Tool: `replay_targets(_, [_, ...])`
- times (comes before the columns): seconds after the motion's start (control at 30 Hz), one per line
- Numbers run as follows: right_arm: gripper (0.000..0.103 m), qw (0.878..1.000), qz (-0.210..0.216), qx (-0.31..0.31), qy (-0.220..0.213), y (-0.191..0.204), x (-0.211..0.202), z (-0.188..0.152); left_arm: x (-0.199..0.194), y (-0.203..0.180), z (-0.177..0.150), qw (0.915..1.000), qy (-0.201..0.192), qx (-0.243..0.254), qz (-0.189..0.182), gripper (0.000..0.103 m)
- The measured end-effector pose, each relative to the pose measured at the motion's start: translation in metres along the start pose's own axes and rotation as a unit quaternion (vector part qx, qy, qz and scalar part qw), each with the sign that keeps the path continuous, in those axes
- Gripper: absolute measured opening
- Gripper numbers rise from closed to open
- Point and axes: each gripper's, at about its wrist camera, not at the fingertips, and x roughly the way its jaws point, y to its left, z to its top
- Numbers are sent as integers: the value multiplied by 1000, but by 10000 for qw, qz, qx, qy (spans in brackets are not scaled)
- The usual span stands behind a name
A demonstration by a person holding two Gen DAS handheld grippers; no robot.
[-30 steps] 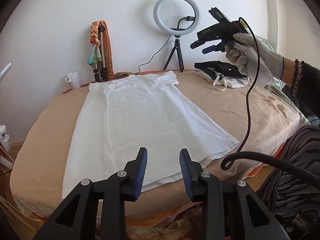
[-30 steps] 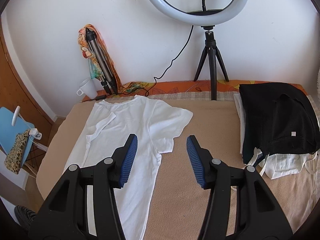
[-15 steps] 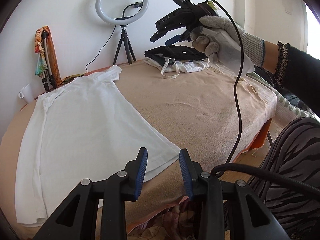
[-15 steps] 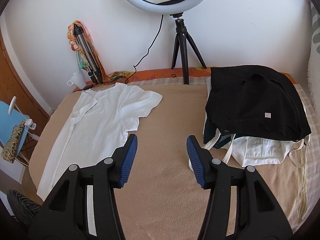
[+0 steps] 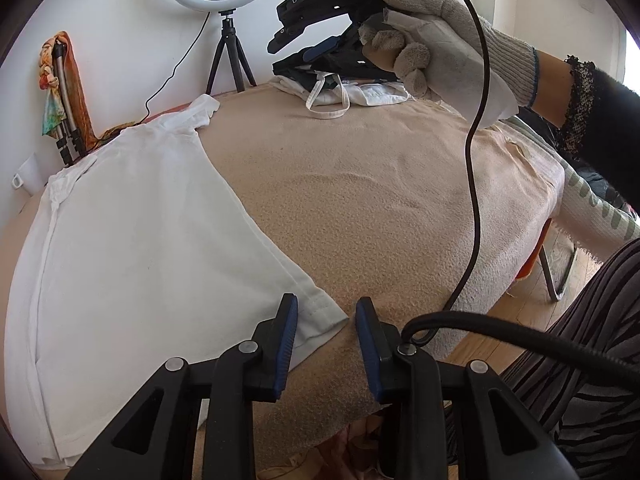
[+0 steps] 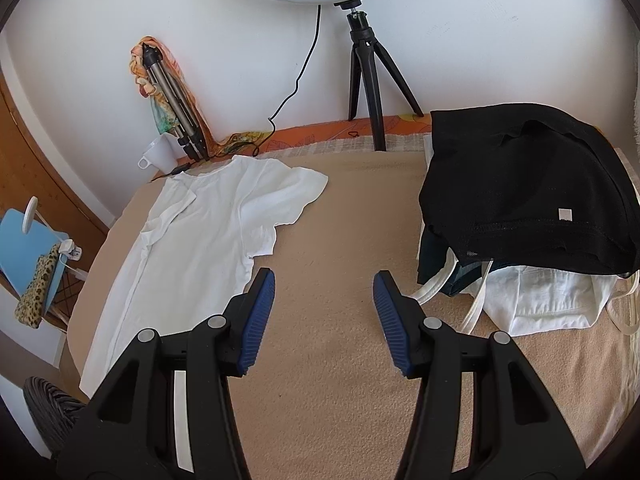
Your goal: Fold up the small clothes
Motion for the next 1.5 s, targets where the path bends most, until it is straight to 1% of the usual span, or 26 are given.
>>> replay_targets(0.03, [54,10000,15,2,9,0,2,0,1,3,1,10000,-10,-62,-29,24])
replay_targets(0.07, [54,10000,33,7,18,-1,4,1,1,5,1,9999,-22,-103,6,12])
replay_targets(0.1, [54,10000,54,19,25,-1,6,1,1,8,2,9999,-31,-153,-9,5])
replay_targets(0.13, [54,10000,82,34,35,-1,8,2,1,12,3,9996,-30,-256,-73,3])
replay_targets(0.23, [54,9997,173,119,83,-1,17,5,-4,25,4,9974,-54,-654,-309,2])
replay_targets(0.37, [54,9989,328,244,209,7,39,11,-17,36,5,9928,-226,-1088,-446,1])
replay_targets(0.5, [54,9949,565,673,506,12,75,18,-29,41,7,9907,-368,-1216,-479,1])
replay_targets(0.7, [53,9838,888,1316,832,15,128,22,-44,47,8,9884,-498,-1332,-529,1])
replay_targets(0.77, [51,9808,939,1453,906,17,142,23,-45,49,8,9883,-511,-1337,-530,1])
replay_targets(0.83, [42,9774,955,1609,982,18,154,24,-46,52,7,9877,-529,-1369,-539,1])
replay_targets(0.87, [39,9757,968,1684,1018,18,159,24,-47,53,6,9873,-541,-1389,-542,1])
replay_targets(0.93, [30,9744,976,1722,1070,22,165,25,-47,55,5,9866,-552,-1430,-564,1])
replay_targets(0.97, [27,9748,971,1691,1082,25,167,25,-48,56,4,9863,-556,-1445,-571,1])
replay_targets(1.0, [19,9753,973,1655,1096,27,169,26,-48,58,3,9859,-565,-1468,-575,1])
replay_targets(1.03, [13,9754,973,1632,1115,30,171,27,-49,59,2,9853,-577,-1494,-590,1])
replay_targets(1.13, [7,9787,818,1587,1013,36,168,30,-53,62,0,9833,-626,-1587,-631,1])
replay_targets(1.2, [6,9810,713,1554,922,40,164,34,-56,65,-2,9819,-665,-1643,-663,1])
replay_targets(1.33, [4,9851,565,1417,794,51,154,43,-63,72,-8,9790,-759,-1757,-695,1])
replay_targets(1.5, [4,9919,258,1035,688,79,146,56,-74,85,-16,9744,-884,-1944,-698,1])
